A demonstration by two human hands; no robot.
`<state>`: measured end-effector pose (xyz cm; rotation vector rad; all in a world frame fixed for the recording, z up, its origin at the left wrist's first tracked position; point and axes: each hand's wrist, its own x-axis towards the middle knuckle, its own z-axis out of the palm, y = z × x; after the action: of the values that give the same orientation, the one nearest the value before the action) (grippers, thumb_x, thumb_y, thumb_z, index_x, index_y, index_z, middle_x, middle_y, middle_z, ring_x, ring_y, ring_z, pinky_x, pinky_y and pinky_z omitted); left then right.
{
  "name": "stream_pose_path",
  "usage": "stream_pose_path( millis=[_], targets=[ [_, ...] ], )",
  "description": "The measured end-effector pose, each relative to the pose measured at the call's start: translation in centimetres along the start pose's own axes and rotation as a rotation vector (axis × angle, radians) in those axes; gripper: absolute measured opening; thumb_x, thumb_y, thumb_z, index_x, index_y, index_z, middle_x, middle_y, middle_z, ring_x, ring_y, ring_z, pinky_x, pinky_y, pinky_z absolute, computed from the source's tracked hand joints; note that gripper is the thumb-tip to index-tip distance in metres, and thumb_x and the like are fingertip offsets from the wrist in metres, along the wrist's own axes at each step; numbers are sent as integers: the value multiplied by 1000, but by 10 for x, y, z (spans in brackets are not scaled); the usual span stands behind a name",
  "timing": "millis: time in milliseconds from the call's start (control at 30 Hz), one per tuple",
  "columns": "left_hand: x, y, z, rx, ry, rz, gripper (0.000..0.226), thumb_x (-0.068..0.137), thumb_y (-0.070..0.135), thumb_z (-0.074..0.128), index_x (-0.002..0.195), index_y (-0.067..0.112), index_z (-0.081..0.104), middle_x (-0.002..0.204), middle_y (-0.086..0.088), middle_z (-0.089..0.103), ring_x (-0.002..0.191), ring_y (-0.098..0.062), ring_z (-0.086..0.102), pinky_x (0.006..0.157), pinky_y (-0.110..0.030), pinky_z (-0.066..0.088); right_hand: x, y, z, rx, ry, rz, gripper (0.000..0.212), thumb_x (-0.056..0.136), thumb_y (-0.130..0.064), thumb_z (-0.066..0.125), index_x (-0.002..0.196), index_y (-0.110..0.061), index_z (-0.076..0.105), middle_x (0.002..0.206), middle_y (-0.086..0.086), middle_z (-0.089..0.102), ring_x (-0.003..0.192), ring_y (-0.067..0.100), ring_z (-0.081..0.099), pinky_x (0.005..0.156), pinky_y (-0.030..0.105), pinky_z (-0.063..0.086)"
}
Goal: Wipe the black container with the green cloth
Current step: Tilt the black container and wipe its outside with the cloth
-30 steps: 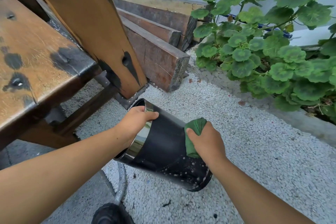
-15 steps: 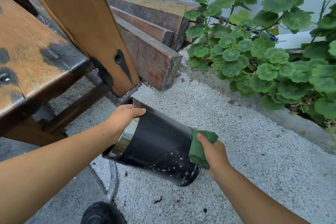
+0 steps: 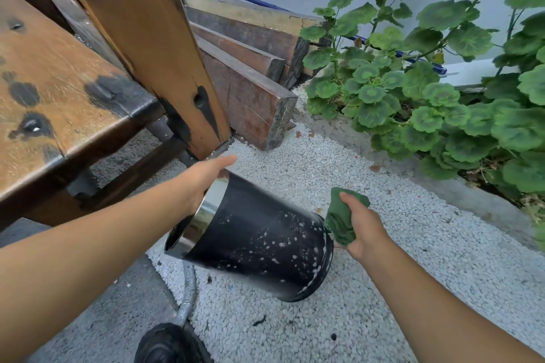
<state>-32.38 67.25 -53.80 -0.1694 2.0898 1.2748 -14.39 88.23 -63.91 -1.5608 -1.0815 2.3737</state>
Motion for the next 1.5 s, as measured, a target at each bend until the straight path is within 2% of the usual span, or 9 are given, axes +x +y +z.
stream_pose_path(
  millis=[267,500,600,833,967,1067,1200,1333,1500],
  targets=[
    [3,-4,20,149,-80,58,73,97,55,52,155,16,32,162,-2,32,148,-27,27,116,-47,22,-3,-9,27,-328,132,-315,30,90,-37,74,108,-15,66,102,7,70,89,26,68,80,41,59],
    [-4,-8,58,99,-66,184,51,101,60,34,89,24,67,64,15,70,61,4,67,61,-13,54,-58,-12,102,-485,-129,-505,35,77,-51,69,99,-23,70,93,-1,75,84,19,73,77,40,62],
    [-10,-8,63,-2,-59,211,45,105,50,36,67,31,53,50,24,53,36,19,51,33,-3,36,-58,-9,109,-590,-83,-554,29,84,-46,69,98,-21,68,90,-1,72,79,17,70,69,33,58],
    [-5,-6,63,68,-96,211,55,93,55,60,87,0,63,81,-17,69,73,-16,72,65,-26,59,-45,-6,100,-752,-25,-572,33,83,-53,66,90,-22,64,81,-2,68,71,17,66,57,30,49],
    [2,-4,54,92,-36,183,45,90,35,73,68,23,36,63,13,47,52,0,48,48,-20,39,-28,-3,89,-823,2,-560,29,83,-51,68,95,-25,63,87,-5,68,77,16,66,71,36,58],
    [2,-1,42,119,-30,188,27,89,34,74,96,15,56,94,7,52,82,-9,51,71,-25,38,-14,0,78,-864,12,-515,31,84,-50,69,99,-23,65,91,-3,69,82,19,66,78,38,58],
    [4,1,26,100,-64,146,58,92,33,71,138,6,48,144,0,49,145,-28,33,100,-36,29,5,3,61,-897,30,-463,27,85,-45,71,98,-21,66,91,-1,70,81,19,66,77,37,58],
    [14,-3,16,31,-78,136,16,94,26,68,101,14,61,107,11,59,105,-14,55,90,-30,23,17,5,50,-954,64,-421,30,85,-44,71,100,-18,67,91,0,69,79,20,64,71,33,53],
    [11,1,13,-6,-83,166,30,94,21,67,71,23,49,76,17,47,69,6,40,89,-29,23,23,6,38,-1037,122,-420,33,86,-45,70,104,-18,63,91,0,65,81,23,61,70,32,46]
  ],
)
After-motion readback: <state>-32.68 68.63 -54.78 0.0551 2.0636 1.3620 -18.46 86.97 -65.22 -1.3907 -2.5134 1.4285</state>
